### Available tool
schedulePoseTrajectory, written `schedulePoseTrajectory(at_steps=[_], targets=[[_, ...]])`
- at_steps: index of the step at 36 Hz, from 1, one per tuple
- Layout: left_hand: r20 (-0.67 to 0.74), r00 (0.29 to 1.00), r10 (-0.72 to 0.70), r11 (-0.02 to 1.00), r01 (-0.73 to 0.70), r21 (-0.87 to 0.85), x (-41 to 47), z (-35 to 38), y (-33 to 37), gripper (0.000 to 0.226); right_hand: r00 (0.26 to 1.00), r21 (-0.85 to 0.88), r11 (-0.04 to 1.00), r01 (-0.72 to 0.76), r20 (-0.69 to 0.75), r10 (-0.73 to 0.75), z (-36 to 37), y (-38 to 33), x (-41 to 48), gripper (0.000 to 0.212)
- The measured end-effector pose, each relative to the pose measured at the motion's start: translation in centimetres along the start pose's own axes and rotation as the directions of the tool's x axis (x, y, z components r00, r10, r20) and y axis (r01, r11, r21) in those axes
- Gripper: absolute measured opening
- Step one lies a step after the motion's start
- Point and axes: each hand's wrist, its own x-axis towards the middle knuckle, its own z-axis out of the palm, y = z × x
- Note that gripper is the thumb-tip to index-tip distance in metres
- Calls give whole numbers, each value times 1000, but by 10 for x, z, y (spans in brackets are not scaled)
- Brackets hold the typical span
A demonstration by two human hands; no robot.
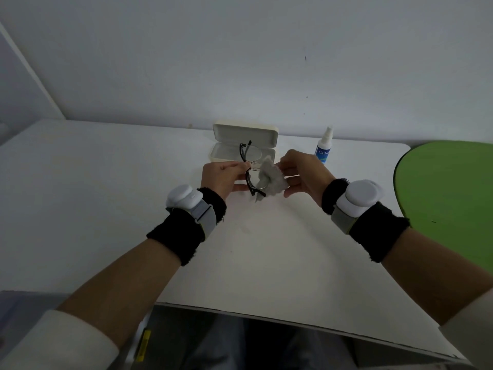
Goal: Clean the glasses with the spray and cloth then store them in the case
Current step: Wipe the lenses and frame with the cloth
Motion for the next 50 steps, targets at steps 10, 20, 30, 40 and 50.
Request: schedulePoseTrajectory(at_steps=[10,20,30,40,50], targets=[[2,1000,-4,1000,4,4,0,0,-1,13,987,-84,995,47,156,-34,-3,4,-4,11],[12,1000,-21,1000,21,0,0,4,1,6,978,-148,989,-3,205,34,-1,6,-3,29],[-34,999,13,996,-10,91,-2,8,-7,17,994,-258,966,-25,99,52,8,12,0,35],[-19,1000,-11,999,12,43,-4,8,-6,11,998,-289,956,-55,-20,51,10,21,7,50],[-60,998,-13,997,18,78,-4,10,-9,15,999,-269,962,-48,-34,41,13,22,8,46]])
